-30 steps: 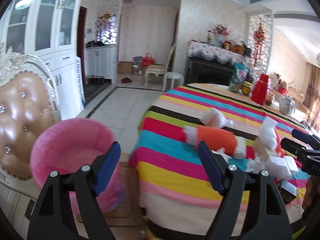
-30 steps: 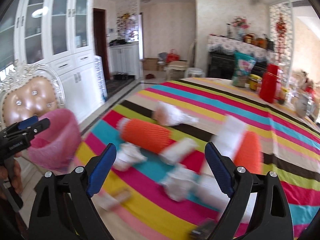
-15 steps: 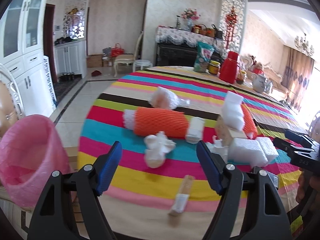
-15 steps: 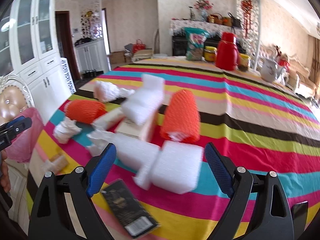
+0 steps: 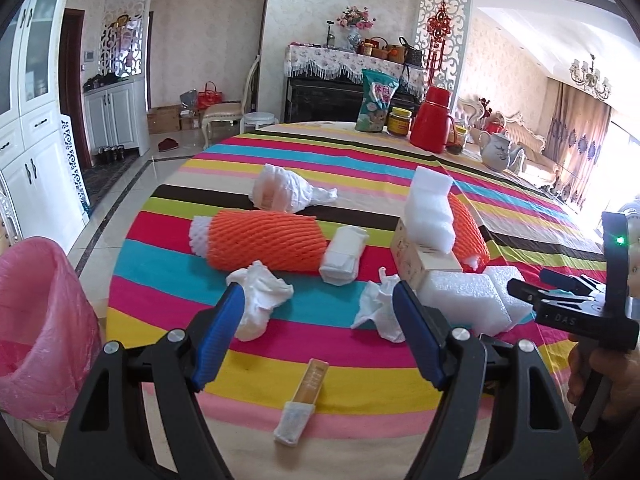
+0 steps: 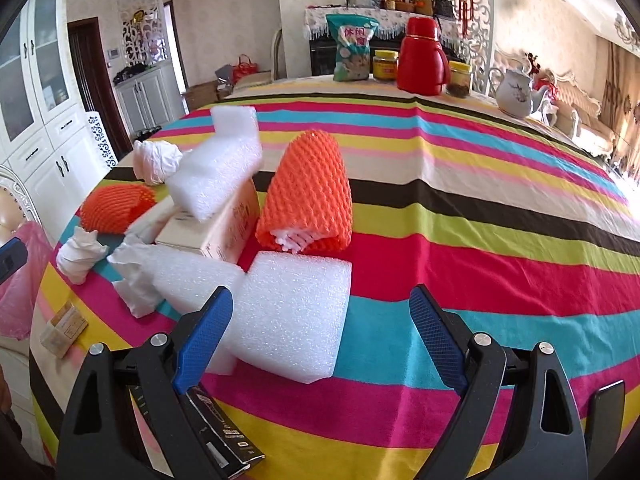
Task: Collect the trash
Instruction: 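Move both open tools back over the table, then grasp a white foam sleeve with the left tool while the right tool grasps a white foam block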
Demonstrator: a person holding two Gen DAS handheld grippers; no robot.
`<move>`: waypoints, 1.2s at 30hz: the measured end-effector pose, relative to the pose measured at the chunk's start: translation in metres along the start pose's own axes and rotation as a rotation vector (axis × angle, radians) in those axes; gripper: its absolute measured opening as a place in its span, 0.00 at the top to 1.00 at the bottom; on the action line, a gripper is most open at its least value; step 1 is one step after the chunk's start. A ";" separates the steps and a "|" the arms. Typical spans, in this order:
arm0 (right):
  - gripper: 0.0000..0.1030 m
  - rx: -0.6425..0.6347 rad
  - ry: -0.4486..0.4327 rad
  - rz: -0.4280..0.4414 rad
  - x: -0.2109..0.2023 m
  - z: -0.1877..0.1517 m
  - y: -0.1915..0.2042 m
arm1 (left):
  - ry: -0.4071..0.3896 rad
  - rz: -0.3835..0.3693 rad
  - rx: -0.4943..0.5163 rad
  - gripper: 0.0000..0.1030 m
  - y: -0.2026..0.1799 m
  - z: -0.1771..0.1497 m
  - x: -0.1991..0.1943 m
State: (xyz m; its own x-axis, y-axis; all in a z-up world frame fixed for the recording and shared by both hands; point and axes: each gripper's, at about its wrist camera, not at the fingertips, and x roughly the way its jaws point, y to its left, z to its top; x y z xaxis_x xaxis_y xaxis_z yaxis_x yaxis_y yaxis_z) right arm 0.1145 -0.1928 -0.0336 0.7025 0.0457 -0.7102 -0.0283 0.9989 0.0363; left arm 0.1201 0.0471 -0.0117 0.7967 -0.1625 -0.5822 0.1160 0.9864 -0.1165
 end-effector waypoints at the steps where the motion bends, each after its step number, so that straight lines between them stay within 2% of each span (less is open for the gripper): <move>1: 0.18 0.000 0.008 0.001 0.002 0.000 0.001 | 0.001 -0.004 0.001 0.28 -0.001 0.000 0.001; 13: 0.18 -0.016 0.034 -0.001 0.004 -0.004 0.008 | 0.004 -0.025 0.015 0.28 -0.008 0.002 0.004; 18: 0.18 -0.003 0.021 -0.035 -0.003 -0.003 0.002 | 0.002 -0.023 0.019 0.28 -0.007 0.003 0.002; 22: 0.18 0.013 0.038 0.010 0.001 -0.005 0.004 | -0.001 -0.023 0.018 0.28 -0.008 0.004 0.001; 32: 0.18 -0.020 0.031 0.007 -0.002 -0.004 0.015 | -0.010 -0.032 0.022 0.28 -0.013 0.004 -0.005; 36: 0.18 0.000 0.053 0.006 0.003 -0.007 0.010 | -0.015 -0.034 0.023 0.28 -0.015 0.004 -0.006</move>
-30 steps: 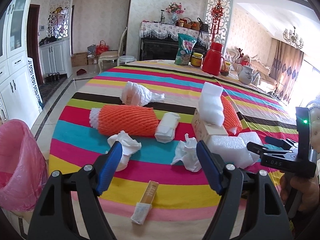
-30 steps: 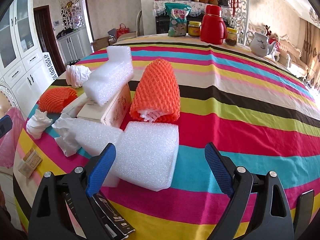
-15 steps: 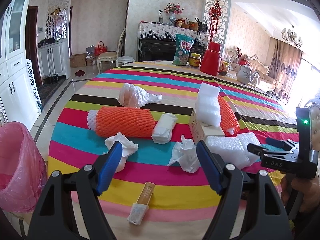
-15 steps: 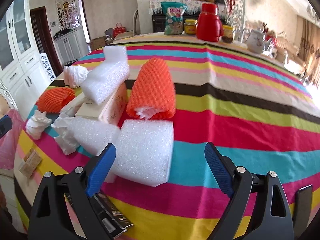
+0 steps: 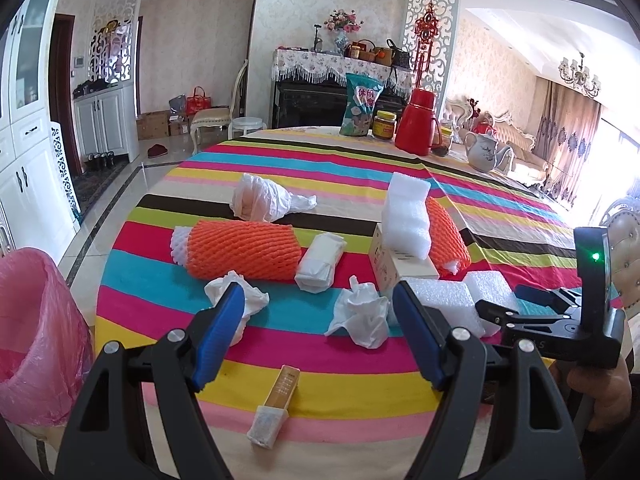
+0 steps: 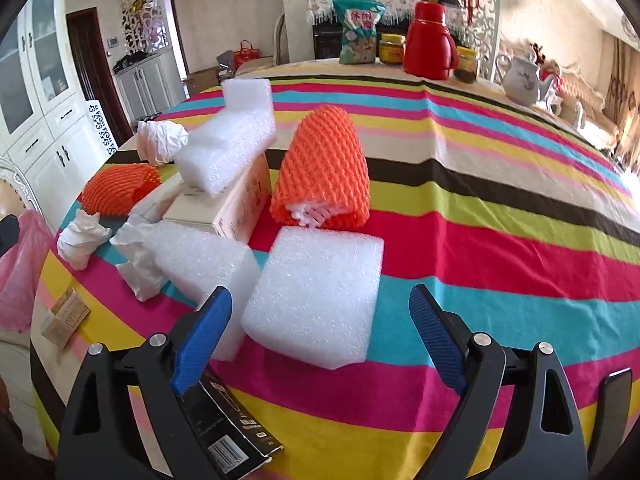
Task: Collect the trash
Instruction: 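Grasp a white foam sleeve with the left tool while the right tool grasps a white foam block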
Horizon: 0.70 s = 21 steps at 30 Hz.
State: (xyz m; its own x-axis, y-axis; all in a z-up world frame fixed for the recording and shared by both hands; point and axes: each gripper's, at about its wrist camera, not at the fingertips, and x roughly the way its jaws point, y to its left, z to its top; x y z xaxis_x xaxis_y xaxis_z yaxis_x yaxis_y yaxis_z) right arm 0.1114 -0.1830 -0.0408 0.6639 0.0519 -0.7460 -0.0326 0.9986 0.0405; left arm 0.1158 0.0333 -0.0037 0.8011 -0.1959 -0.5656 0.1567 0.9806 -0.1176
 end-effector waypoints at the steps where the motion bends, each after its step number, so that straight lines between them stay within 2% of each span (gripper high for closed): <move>1: 0.18 0.003 -0.005 -0.010 -0.001 0.000 -0.001 | 0.002 -0.001 -0.001 0.28 0.000 0.000 0.000; 6: 0.19 0.015 0.024 -0.009 0.009 0.002 -0.005 | 0.009 -0.016 0.002 0.28 -0.006 -0.001 0.002; 7: 0.25 0.017 0.034 -0.003 0.012 0.001 -0.006 | 0.012 -0.024 0.005 0.28 -0.008 -0.001 0.004; 8: 0.36 0.015 0.046 0.000 0.014 0.001 -0.006 | 0.013 -0.029 0.006 0.28 -0.009 -0.001 0.005; 9: 0.41 0.017 0.050 0.006 0.016 0.001 -0.007 | 0.018 -0.037 0.009 0.28 -0.011 -0.001 0.007; 13: 0.41 0.020 0.042 0.012 0.012 0.001 -0.013 | 0.039 -0.064 0.016 0.28 -0.019 -0.002 0.016; 21: 0.41 0.050 -0.039 -0.032 -0.009 0.008 -0.035 | 0.087 -0.141 0.056 0.28 -0.055 0.002 0.045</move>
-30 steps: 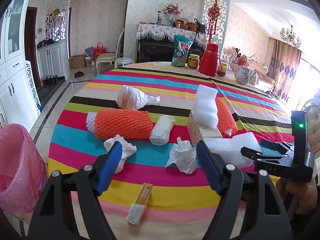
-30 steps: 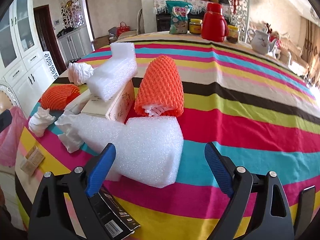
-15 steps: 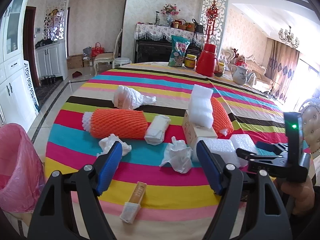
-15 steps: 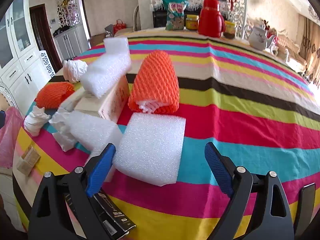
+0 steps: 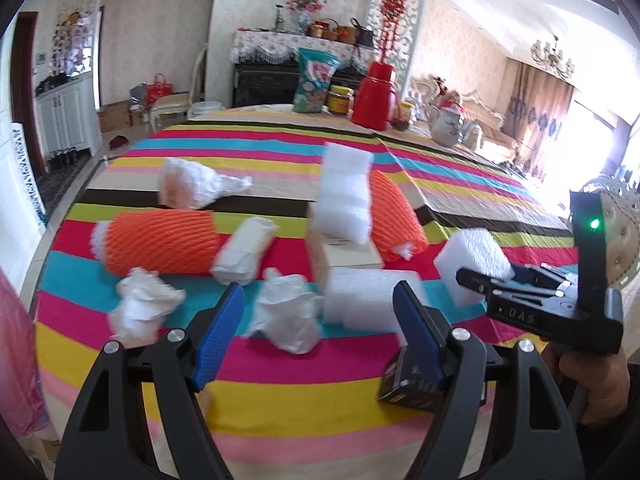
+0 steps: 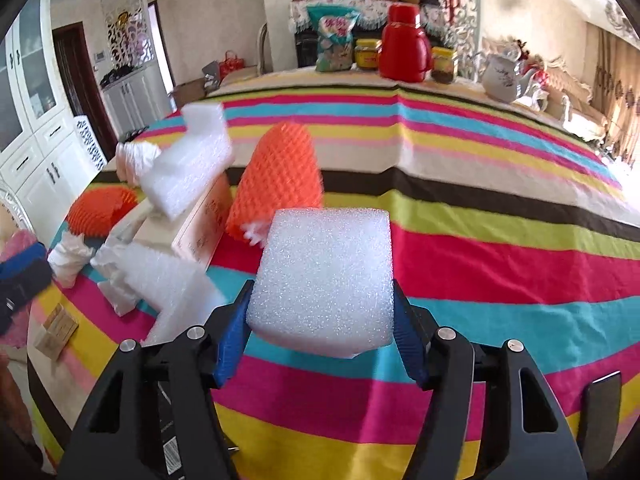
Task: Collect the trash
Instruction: 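Grasp a white foam sleeve with the left tool while the right tool grasps a white foam block, then carry both foam pieces over the pink trash bin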
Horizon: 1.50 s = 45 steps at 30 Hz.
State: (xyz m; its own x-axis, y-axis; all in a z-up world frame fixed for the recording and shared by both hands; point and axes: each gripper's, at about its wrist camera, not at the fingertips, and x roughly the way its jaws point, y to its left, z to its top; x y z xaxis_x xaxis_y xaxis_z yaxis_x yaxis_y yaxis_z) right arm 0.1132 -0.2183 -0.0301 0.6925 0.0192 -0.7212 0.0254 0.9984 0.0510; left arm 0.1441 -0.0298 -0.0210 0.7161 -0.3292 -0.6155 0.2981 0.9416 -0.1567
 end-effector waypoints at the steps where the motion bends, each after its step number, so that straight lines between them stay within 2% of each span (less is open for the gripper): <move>1: 0.41 0.007 -0.017 -0.010 -0.004 0.002 -0.004 | 0.009 -0.010 0.002 0.28 -0.004 0.001 0.004; 4: 0.41 0.021 -0.054 -0.036 -0.012 0.006 -0.012 | 0.039 -0.045 0.012 0.20 -0.020 0.002 0.021; 10: 0.41 0.039 -0.091 -0.056 -0.019 0.010 -0.023 | 0.108 -0.031 0.043 0.09 -0.045 0.003 0.051; 15: 0.41 0.054 -0.110 -0.064 -0.024 0.011 -0.028 | 0.185 0.029 0.039 0.09 -0.048 0.002 0.079; 19: 0.41 0.056 -0.110 -0.060 -0.025 0.011 -0.028 | 0.214 0.047 0.049 0.11 -0.045 0.002 0.091; 20: 0.41 0.055 -0.110 -0.060 -0.025 0.010 -0.027 | 0.219 0.047 0.050 0.21 -0.044 0.001 0.092; 21: 0.41 0.054 -0.110 -0.060 -0.025 0.010 -0.026 | 0.222 0.042 0.048 0.21 -0.043 0.001 0.093; 26: 0.41 0.050 -0.109 -0.055 -0.025 0.010 -0.025 | 0.180 0.027 0.043 0.22 -0.042 0.006 0.080; 33: 0.41 0.044 -0.125 -0.051 -0.030 0.011 -0.020 | 0.085 0.003 0.011 0.22 -0.039 0.017 0.044; 45: 0.41 0.004 -0.162 -0.021 -0.048 0.014 0.002 | -0.062 0.096 -0.055 0.22 0.002 0.034 -0.028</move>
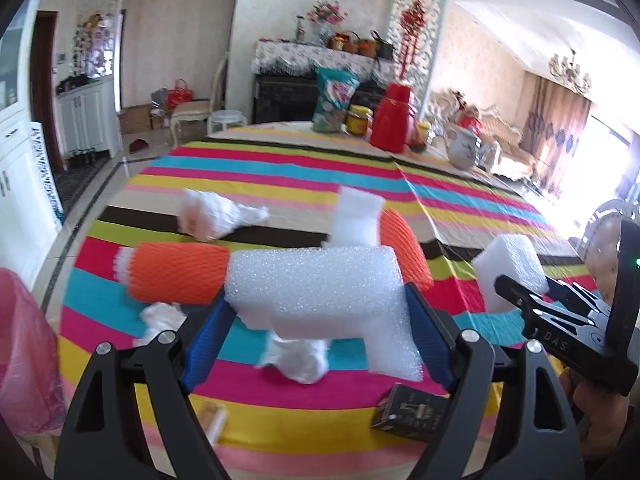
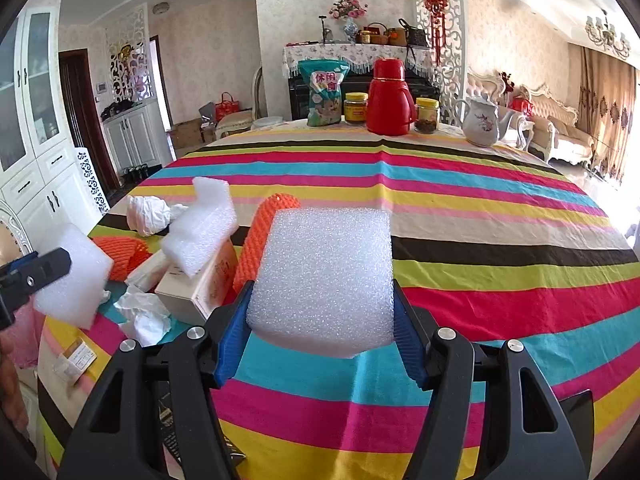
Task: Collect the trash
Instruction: 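Carry both foam pieces over the pink trash bin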
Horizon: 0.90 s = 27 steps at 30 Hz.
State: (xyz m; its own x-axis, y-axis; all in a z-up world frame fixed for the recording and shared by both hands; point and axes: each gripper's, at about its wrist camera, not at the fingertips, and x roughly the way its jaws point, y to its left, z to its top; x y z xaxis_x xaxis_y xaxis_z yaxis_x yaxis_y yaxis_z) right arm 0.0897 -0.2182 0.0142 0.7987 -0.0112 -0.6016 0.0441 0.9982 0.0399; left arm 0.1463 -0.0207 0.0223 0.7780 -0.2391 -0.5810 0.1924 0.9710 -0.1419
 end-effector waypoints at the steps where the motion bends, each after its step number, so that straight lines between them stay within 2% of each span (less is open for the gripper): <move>1: 0.41 -0.005 -0.003 0.003 -0.002 0.001 0.003 | -0.009 0.009 -0.007 0.22 0.005 0.001 -0.005; 13: 0.41 -0.057 -0.031 0.084 -0.019 0.018 0.046 | -0.116 0.137 -0.125 0.22 0.096 0.006 -0.077; 22: 0.41 -0.116 -0.051 0.192 -0.030 0.038 0.108 | -0.176 0.268 -0.198 0.22 0.177 0.004 -0.136; 27: 0.41 -0.153 -0.049 0.268 -0.031 0.046 0.156 | -0.194 0.349 -0.231 0.22 0.223 0.000 -0.167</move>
State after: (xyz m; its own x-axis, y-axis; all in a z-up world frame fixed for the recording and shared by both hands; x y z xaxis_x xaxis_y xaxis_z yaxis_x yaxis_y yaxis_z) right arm 0.0997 -0.0651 0.0757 0.7980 0.2545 -0.5463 -0.2601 0.9631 0.0687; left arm 0.0596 0.2359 0.0878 0.8744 0.1275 -0.4682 -0.2219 0.9632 -0.1520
